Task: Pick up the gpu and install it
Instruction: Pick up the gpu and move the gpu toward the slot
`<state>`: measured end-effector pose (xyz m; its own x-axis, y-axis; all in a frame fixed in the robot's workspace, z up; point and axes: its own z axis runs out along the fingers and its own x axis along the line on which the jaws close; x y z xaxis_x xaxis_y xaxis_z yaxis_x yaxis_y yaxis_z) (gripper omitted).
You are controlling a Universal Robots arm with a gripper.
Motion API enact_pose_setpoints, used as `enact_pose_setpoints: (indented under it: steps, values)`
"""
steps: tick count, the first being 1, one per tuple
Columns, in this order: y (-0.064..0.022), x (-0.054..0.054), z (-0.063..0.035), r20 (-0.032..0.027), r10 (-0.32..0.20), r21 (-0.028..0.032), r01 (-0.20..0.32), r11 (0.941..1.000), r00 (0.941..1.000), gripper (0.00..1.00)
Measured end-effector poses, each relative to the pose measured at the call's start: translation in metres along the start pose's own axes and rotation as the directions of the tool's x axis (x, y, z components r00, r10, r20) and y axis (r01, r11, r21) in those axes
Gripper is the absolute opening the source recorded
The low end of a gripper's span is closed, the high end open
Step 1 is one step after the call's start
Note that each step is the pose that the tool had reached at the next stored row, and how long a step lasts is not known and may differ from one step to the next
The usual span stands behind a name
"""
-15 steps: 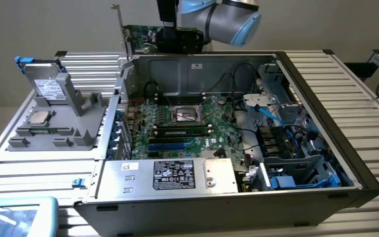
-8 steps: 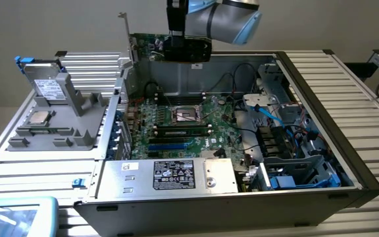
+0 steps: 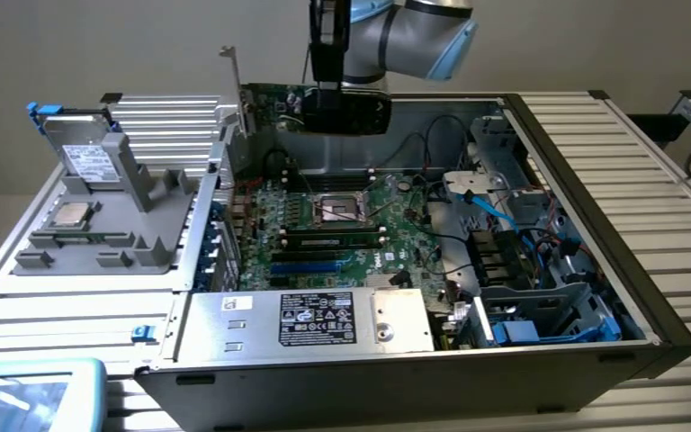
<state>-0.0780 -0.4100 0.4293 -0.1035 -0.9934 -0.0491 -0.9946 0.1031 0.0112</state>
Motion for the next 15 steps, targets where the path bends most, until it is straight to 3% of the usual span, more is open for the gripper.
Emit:
enact_pose_setpoints:
  steps: [15]
  values:
    - [-0.0064, 0.033, 0.0257, 0.0001, 0.000, -0.0001, 0.000, 1.0000, 1.0000, 0.27]
